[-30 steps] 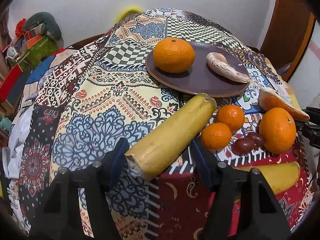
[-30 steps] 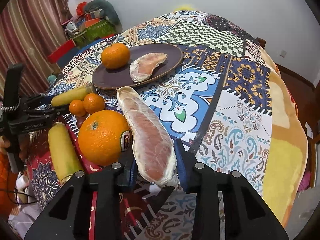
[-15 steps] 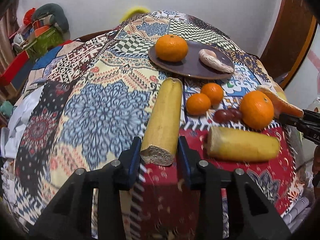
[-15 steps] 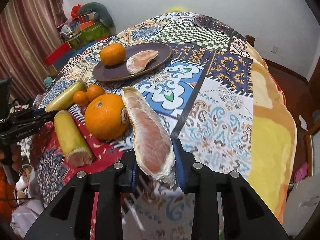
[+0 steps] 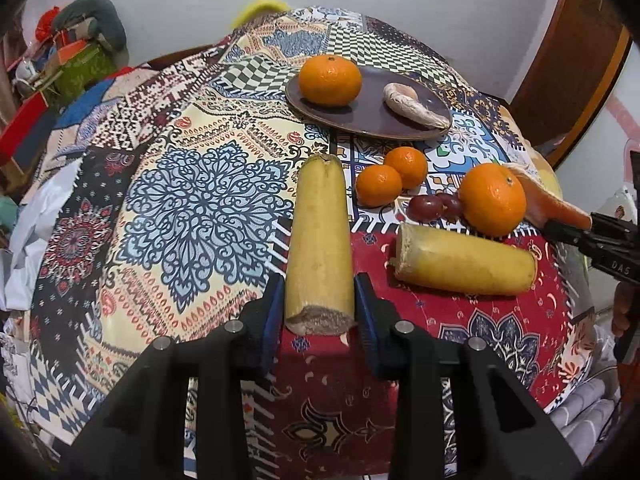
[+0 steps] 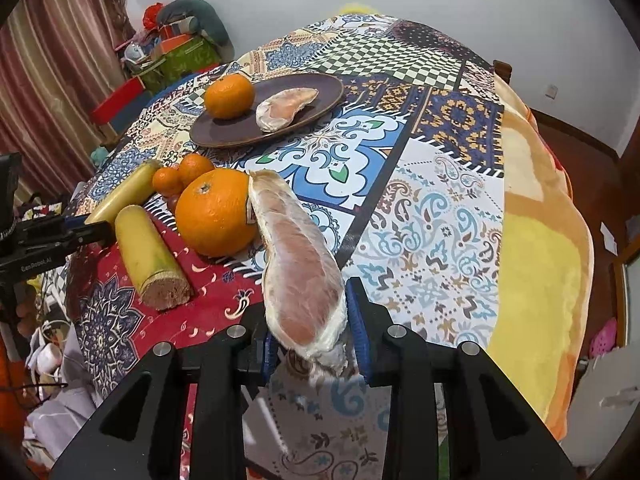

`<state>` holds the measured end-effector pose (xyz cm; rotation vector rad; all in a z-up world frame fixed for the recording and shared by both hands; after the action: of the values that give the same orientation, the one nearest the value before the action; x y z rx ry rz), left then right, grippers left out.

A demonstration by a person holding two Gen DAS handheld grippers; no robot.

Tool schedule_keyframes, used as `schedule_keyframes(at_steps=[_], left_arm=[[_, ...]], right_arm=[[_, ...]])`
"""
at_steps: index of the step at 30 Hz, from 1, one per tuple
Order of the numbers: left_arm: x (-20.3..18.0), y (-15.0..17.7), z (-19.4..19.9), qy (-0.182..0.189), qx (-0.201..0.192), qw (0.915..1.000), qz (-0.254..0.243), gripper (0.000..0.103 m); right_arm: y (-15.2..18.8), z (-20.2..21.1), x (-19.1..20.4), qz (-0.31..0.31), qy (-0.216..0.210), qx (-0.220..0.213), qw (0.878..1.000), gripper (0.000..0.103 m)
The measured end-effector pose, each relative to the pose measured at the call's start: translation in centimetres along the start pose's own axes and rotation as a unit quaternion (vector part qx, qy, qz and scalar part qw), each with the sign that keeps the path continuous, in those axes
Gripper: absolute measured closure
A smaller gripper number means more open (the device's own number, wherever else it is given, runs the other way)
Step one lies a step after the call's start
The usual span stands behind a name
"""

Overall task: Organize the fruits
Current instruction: 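Grasp the pomelo segment with the right tool while the left tool grasps the yellow fruit, then lift both held fruits onto the dark plate and open both tools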

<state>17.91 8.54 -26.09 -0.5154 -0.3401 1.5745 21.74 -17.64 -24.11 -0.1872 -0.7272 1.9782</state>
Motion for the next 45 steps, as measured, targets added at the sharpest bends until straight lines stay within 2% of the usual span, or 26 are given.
schedule_keyframes(at_steps=[12,21,30,36,45], left_arm=[[0.0,-3.8,-3.6,-0.003,0.028,0.9994,-0.019,0.067],[0.2,-5.3,-4.5,0.004,0.022,0.9997,-0.007,0.070],[0.2,-5.7,-1.6,-0.006,-0.019,0.9998,-0.005,0.070],[0.2,-6.8,1.4,-0.002,-0.062,0.9980,0.003,0.070],[-0.4,-8.5,3.3,0.005,-0.098,0.9952,0.009,0.070]], right_arm=[[-1.2,-1.8,0.0,0.004,-0.010,0.000,1.000,0.074],[-1.6,-1.9,-0.1,0.004,-0.014,-0.016,1.000,0.076],[-2.2,-0.5,-0.1,0.004,-0.008,-0.041,0.999,0.079],[-2.9,0.6,0.5,0.008,-0.008,-0.061,0.998,0.080],[-5.1,2.5,0.7,0.012,-0.009,-0.101,0.995,0.081]])
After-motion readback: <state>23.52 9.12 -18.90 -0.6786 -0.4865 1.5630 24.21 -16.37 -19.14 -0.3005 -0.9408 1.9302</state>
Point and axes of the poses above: each gripper's, at about its wrist camera, not at the fingertips, and z roughly against the way its jaws point, x to its left, y to its underside, the point moved 2 cm from there along -z, roughly the way its jaws point, and after that the axes turned 2 degrees about z, right-handed, at the moved point
